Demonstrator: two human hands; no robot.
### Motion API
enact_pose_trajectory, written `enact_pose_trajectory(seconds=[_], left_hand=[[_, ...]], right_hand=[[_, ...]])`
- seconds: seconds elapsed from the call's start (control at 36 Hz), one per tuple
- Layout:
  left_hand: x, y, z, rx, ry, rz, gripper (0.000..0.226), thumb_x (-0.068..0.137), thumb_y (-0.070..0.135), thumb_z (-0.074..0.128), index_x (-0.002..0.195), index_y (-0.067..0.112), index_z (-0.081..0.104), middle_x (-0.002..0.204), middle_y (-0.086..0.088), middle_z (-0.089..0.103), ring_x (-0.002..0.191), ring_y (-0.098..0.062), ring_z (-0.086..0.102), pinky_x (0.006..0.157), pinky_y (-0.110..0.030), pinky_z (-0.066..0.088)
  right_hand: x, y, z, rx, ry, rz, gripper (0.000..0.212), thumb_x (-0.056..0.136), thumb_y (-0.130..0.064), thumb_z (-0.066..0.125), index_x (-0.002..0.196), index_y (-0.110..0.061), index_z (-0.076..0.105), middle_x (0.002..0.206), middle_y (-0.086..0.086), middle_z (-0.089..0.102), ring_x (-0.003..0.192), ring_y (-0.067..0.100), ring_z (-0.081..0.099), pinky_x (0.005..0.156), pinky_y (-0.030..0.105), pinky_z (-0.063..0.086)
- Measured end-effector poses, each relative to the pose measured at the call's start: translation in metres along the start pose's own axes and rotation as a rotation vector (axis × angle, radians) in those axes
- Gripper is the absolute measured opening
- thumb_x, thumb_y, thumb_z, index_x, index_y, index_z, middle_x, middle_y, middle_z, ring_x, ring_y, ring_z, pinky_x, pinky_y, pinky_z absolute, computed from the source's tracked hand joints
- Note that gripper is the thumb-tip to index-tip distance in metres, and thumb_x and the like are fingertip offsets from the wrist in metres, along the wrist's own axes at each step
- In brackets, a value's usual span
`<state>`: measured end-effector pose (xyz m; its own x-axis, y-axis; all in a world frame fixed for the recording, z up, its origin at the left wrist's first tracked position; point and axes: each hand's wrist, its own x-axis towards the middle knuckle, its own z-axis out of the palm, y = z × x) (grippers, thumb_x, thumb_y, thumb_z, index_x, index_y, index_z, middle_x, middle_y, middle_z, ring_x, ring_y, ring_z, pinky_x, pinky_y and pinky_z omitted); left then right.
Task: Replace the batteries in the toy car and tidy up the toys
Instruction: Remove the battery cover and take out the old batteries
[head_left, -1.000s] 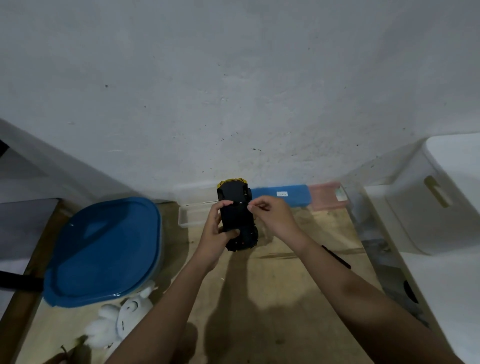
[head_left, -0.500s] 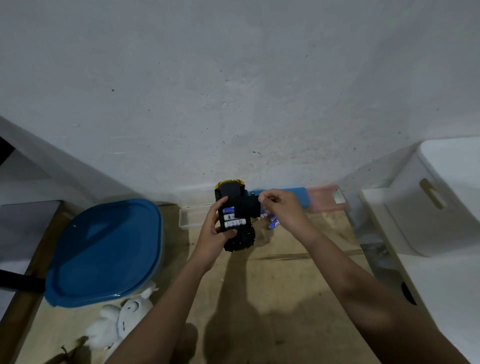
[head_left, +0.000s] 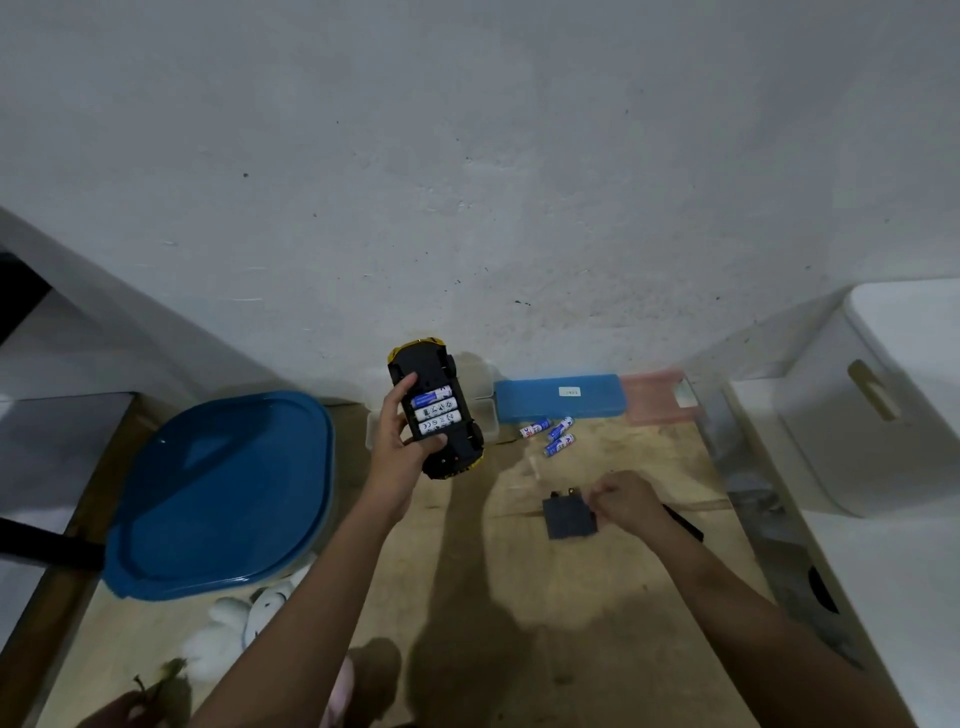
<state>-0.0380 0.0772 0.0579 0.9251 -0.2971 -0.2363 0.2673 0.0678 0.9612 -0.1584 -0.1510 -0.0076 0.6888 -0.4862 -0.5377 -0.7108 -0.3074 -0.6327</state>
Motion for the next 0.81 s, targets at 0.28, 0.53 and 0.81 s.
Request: enact_pose_trajectory(seconds=[0.28, 0.53, 0.81], left_hand=[[-0.006, 0.003, 0.010, 0.040, -0.026, 0.025, 0.077, 0.079, -0.019, 0.058, 0.129, 0.038, 0.044, 0.114, 0.007, 0.053, 0.101, -0.010, 0.057, 0.090, -0.048, 0.052], [-0.008, 0.006, 0.014, 0.082, -0.087, 0.053, 0.076, 0.079, -0.010, 0.066, 0.123, 0.047, 0.045, 0.121, 0.000, 0.052, 0.097, -0.015, 0.064, 0.075, -0.030, 0.057], [-0.014, 0.010, 0.027, 0.204, -0.185, 0.186, 0.076, 0.077, -0.013, 0.067, 0.124, 0.043, 0.044, 0.121, 0.013, 0.053, 0.100, 0.001, 0.060, 0.078, -0.014, 0.051]], right_hand=[[-0.003, -0.003, 0.005, -0.235, 0.008, -0.006, 0.030, 0.082, -0.012, 0.066, 0.060, -0.013, 0.047, 0.066, -0.001, 0.049, 0.078, 0.016, 0.051, 0.053, 0.016, 0.034], [-0.022, -0.054, -0.008, -0.110, 0.084, -0.358, 0.020, 0.083, -0.008, 0.062, 0.065, -0.016, 0.061, 0.066, -0.005, 0.058, 0.064, 0.006, 0.053, 0.058, 0.008, 0.039], [-0.038, -0.142, 0.001, 0.182, 0.200, -0.559, 0.015, 0.088, -0.011, 0.062, 0.096, -0.004, 0.071, 0.084, 0.003, 0.067, 0.077, 0.011, 0.061, 0.069, 0.015, 0.050]])
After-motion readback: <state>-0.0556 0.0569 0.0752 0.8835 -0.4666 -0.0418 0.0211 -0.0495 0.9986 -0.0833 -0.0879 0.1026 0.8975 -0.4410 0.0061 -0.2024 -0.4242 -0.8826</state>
